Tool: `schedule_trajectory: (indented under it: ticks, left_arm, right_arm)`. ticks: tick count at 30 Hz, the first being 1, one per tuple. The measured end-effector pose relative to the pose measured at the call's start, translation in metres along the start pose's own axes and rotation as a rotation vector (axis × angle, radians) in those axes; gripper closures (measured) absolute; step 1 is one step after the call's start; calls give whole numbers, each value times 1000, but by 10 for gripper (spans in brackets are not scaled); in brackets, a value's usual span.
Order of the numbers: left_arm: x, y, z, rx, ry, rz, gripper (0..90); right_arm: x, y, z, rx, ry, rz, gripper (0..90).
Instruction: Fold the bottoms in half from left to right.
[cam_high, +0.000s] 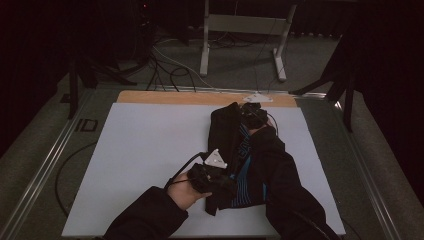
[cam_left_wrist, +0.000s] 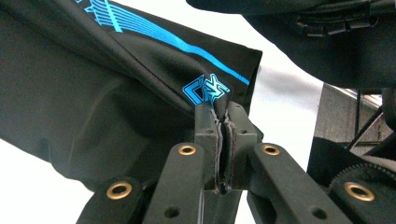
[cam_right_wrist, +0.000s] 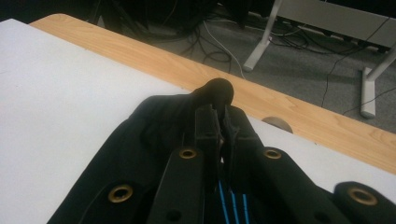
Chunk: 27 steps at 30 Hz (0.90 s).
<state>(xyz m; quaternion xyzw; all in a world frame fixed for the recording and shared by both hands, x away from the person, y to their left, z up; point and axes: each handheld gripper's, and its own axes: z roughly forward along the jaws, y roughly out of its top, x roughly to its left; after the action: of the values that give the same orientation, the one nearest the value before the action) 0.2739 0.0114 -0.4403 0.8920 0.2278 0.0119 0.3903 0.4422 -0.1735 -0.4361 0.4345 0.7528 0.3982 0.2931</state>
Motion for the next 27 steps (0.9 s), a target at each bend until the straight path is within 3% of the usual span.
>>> schedule_trajectory:
  ticks: [15,22,27]
  left_arm:
    - [-10,13,39,42,6,67,873]
    - [-13,16,55,52,2,76,873]
    - [-13,18,68,64,-3,76,872]
  right_arm:
    - [-27,-19,0,33,-32,1,858]
    - [-38,-33,5,57,-37,26,858]
    - [-43,-40,8,76,-43,15,857]
